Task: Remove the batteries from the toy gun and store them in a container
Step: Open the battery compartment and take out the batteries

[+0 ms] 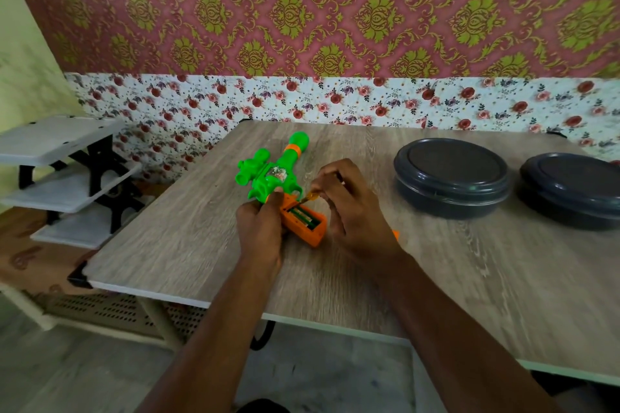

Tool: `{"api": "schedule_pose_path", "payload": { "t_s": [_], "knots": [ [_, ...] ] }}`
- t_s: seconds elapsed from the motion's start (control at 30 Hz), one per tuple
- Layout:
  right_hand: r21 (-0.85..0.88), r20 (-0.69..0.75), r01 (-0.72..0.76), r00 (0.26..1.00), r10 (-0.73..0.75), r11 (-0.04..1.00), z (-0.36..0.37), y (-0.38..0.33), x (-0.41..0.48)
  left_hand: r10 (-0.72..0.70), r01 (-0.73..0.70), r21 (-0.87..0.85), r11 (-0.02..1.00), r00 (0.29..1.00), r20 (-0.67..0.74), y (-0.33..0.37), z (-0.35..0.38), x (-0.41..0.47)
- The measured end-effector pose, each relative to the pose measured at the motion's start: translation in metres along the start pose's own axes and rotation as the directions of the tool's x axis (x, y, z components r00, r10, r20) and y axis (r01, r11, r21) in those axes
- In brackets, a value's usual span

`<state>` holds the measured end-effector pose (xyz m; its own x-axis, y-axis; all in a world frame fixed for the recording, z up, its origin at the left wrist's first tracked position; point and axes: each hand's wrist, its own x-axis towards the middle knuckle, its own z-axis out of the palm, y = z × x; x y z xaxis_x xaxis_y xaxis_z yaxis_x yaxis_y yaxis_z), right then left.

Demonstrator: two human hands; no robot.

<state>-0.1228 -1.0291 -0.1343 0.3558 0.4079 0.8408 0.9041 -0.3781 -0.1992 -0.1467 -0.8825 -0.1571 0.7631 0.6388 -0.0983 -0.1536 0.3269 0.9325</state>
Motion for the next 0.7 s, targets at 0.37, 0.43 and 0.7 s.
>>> {"api": "schedule_pose_path", "payload": {
  "t_s": [0.37,0.43,0.7],
  "knots": [
    [0.234,-0.066,-0.135,0.986,0.154,0.963,-0.002,-0.016,0.003,-0.021,0.021,0.006,1.0,1.0,0.014,0.005,-0.002,0.0],
    [0.234,-0.05,-0.126,0.989,0.141,0.964,0.001,-0.015,0.004,-0.024,0.024,-0.001,1.0,1.0,0.019,0.006,-0.002,0.0],
    [0.227,0.034,-0.12,0.993,0.115,0.967,0.013,-0.011,0.031,-0.031,0.031,-0.001,1.0,0.999,0.013,0.004,-0.004,0.003]
  ]
}}
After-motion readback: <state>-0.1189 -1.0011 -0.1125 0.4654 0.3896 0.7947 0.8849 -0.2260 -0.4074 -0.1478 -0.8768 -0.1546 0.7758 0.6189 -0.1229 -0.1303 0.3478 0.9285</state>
